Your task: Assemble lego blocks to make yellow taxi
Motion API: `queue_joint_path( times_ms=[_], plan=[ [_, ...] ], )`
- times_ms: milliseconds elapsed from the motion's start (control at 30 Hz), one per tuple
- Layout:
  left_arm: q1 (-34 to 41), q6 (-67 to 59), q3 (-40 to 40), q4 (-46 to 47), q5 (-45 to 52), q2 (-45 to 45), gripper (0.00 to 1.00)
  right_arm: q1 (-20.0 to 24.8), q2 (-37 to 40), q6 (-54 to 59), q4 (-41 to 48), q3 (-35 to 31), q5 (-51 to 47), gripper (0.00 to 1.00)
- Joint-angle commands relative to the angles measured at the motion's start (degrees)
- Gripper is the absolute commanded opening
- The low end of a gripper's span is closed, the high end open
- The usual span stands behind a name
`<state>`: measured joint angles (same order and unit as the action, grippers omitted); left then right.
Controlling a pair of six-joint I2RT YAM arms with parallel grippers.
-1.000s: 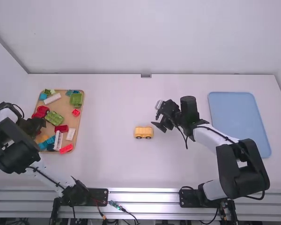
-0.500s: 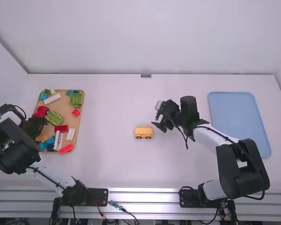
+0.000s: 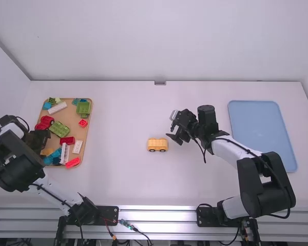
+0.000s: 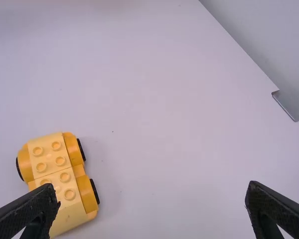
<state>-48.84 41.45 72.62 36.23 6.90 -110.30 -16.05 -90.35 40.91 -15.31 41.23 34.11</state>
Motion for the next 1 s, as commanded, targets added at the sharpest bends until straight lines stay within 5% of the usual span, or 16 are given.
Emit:
queue_joint_path(
  times_ms=[0, 333, 967],
  plan=[
    [-0.28, 0.73, -0.11, 2.34, -0.11, -1.77, 0.92, -0.07, 0.83, 0.07, 0.24, 1.03, 0.13, 0.99],
    [0.44, 1.49, 2.86, 6.56, -4.92, -1.77, 1.00, -0.07, 0.83, 0.04, 0.42, 1.03, 0.13, 0.99],
    [0.09, 3.02, -2.84, -0.79, -6.25, -1.79, 0.83, -0.07, 0.83, 1.97, 1.27, 1.03, 0.35, 0.99]
  ],
)
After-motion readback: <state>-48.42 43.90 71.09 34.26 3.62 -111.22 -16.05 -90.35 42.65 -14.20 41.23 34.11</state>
